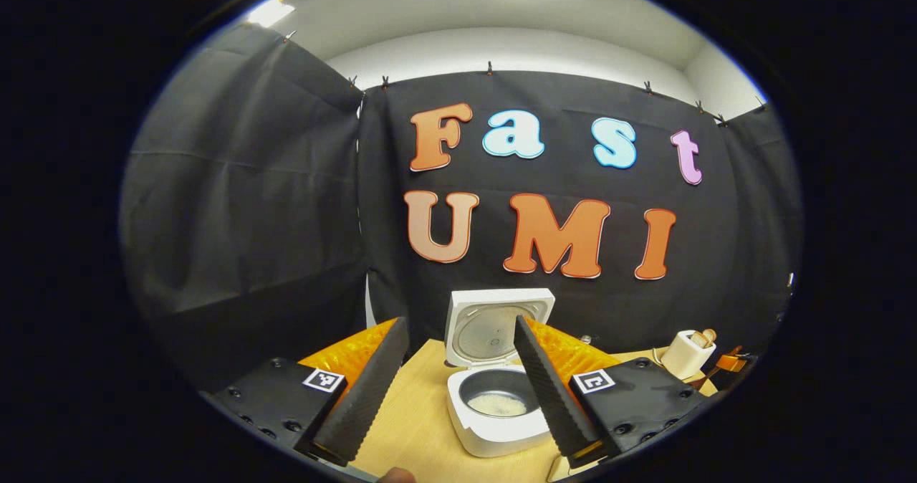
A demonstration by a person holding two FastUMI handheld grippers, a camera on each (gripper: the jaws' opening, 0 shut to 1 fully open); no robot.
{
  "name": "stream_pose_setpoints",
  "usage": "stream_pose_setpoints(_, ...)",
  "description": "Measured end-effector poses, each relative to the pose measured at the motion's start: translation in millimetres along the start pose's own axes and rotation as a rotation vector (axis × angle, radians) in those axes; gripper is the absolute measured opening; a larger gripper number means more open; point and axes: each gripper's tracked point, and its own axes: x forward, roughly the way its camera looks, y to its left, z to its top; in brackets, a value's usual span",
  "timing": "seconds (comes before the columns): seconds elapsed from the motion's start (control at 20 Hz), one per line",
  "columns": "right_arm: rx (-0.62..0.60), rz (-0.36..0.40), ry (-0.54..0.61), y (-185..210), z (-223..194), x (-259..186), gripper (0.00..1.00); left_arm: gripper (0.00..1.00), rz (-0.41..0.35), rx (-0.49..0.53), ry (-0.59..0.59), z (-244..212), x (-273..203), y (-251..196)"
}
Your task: Close the left gripper, press the button to open the rice cooker; take a wooden spoon from the chopstick holder with the right hand, scoop a spoonful of rice and pour it into the rice cooker, then put the wooden spoon back into the chopstick holder.
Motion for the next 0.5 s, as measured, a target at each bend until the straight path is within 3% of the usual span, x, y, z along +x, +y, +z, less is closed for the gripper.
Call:
stream_pose_setpoints(0.25, -0.087, -0.032, -0.044, 39, -13, -45, 0.09, 1.00, -0.084, 0.009, -0.029, 14, 3, 11)
stream_pose_setpoints(0.5, -0.133, -0.025, 0.037, 72, -65, -58, 0.09, 1.00, -0.106, 0.046, -0.025, 9, 4, 32)
